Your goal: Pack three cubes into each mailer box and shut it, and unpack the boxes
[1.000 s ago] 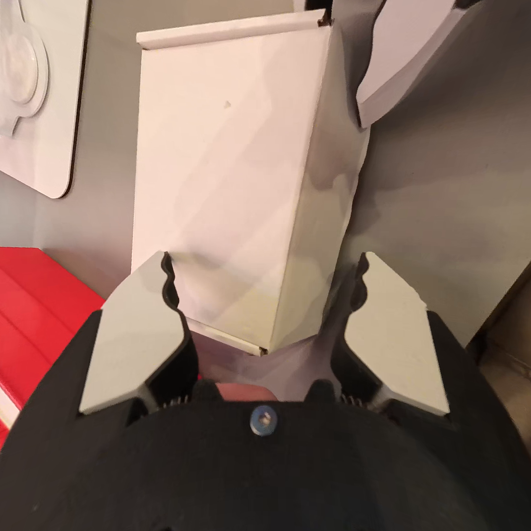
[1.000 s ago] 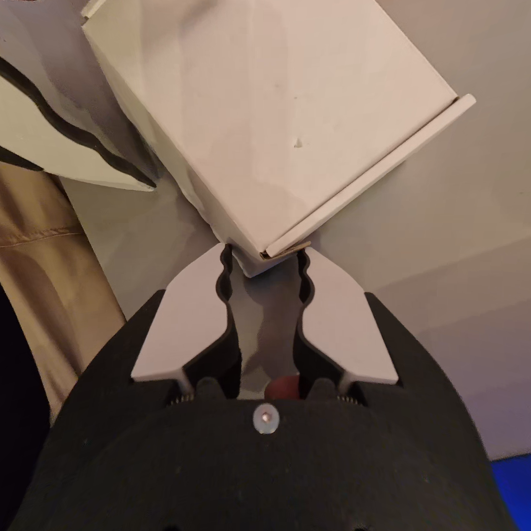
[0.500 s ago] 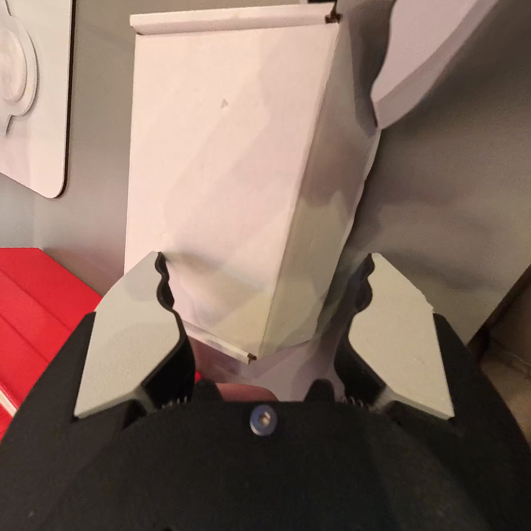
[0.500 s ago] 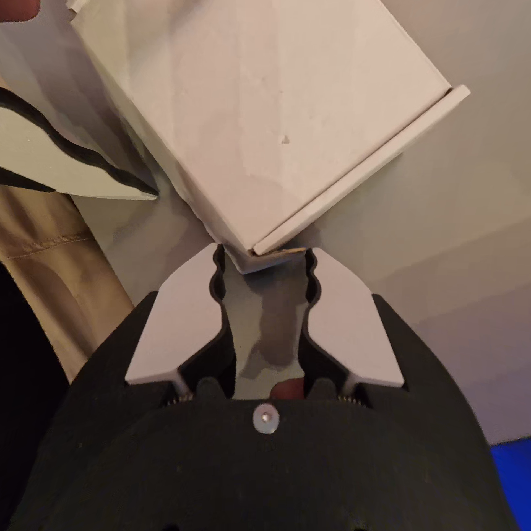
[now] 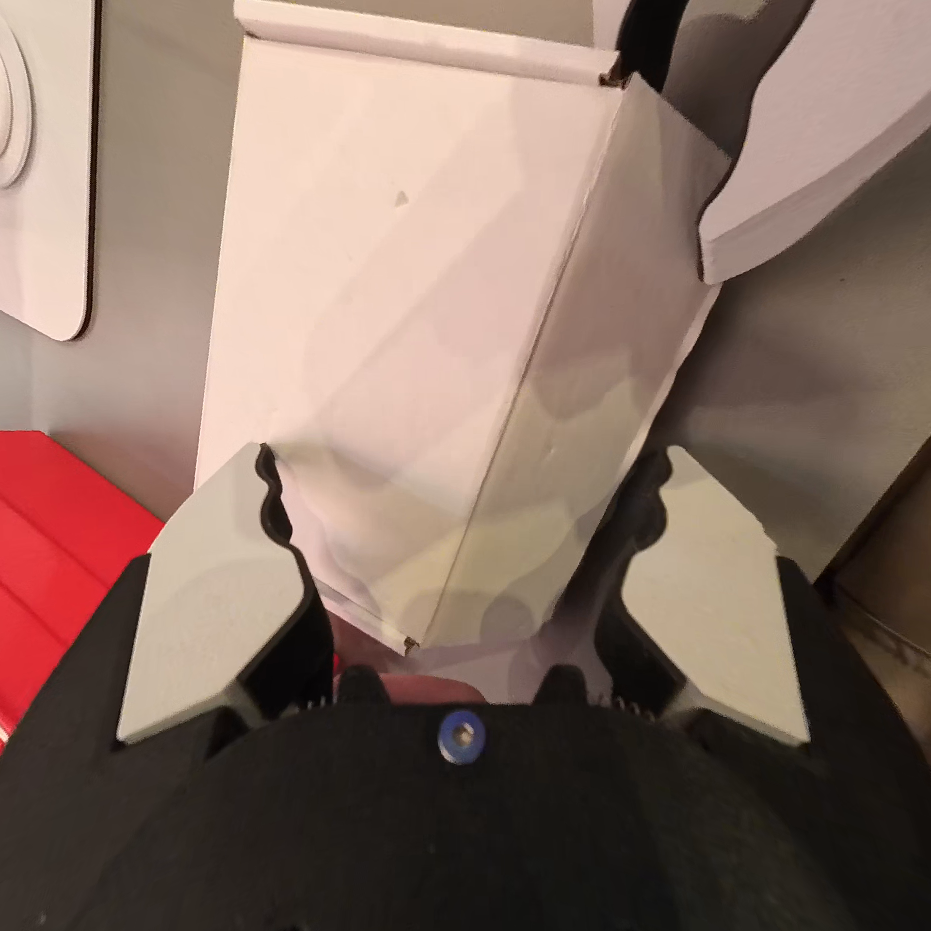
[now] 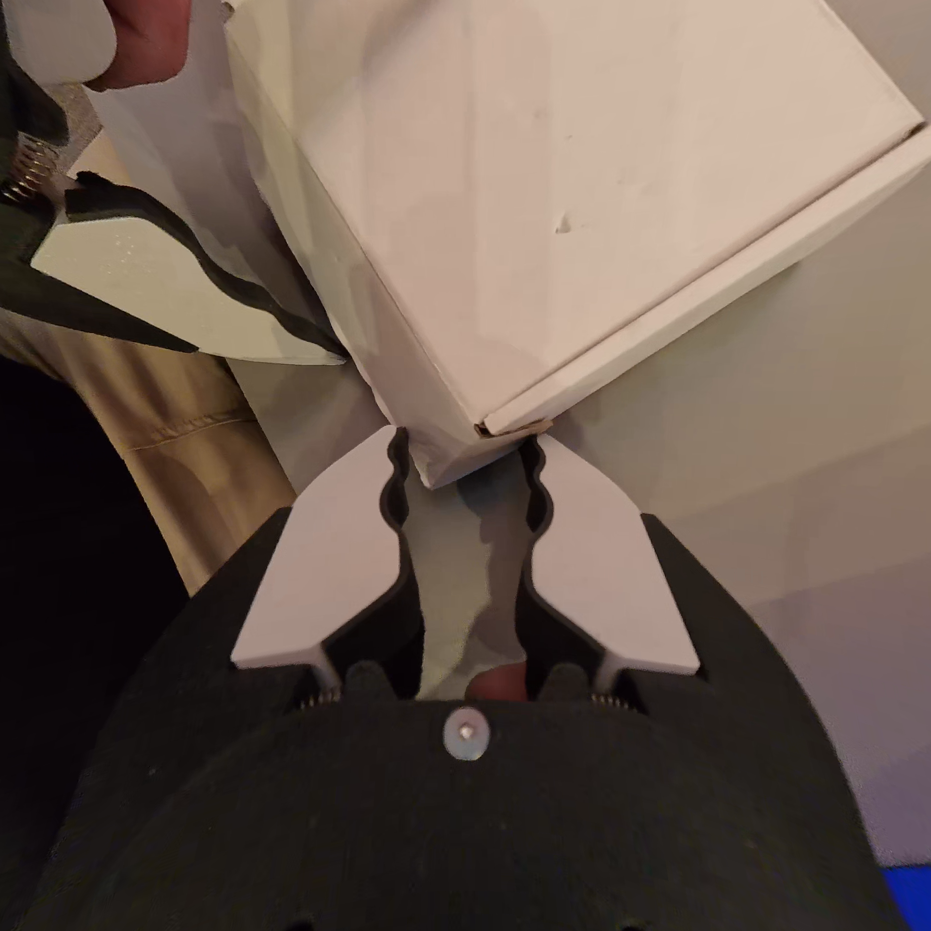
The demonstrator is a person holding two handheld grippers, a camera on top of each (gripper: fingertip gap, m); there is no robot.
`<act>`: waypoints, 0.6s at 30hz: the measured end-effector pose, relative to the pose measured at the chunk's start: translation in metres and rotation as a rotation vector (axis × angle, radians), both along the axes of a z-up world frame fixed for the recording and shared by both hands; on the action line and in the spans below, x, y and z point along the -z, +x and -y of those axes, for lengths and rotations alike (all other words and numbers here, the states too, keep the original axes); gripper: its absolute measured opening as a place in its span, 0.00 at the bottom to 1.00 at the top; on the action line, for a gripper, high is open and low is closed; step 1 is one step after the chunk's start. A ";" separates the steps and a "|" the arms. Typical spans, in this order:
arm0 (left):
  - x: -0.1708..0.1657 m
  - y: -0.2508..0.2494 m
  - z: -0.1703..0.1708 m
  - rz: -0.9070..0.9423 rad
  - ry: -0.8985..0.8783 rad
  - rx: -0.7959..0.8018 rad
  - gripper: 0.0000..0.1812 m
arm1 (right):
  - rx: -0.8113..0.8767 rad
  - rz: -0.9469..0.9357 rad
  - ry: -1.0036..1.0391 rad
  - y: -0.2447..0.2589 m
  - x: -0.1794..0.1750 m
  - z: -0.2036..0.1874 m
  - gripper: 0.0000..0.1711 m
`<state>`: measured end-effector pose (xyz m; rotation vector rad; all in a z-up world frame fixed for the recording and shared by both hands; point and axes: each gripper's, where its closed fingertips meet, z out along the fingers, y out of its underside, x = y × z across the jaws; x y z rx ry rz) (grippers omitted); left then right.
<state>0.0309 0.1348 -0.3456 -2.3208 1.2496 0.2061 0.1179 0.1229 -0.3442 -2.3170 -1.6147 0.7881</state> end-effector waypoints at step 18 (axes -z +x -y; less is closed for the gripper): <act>0.004 0.001 0.006 0.005 -0.047 0.008 0.82 | 0.019 -0.070 -0.115 -0.009 -0.008 0.024 0.14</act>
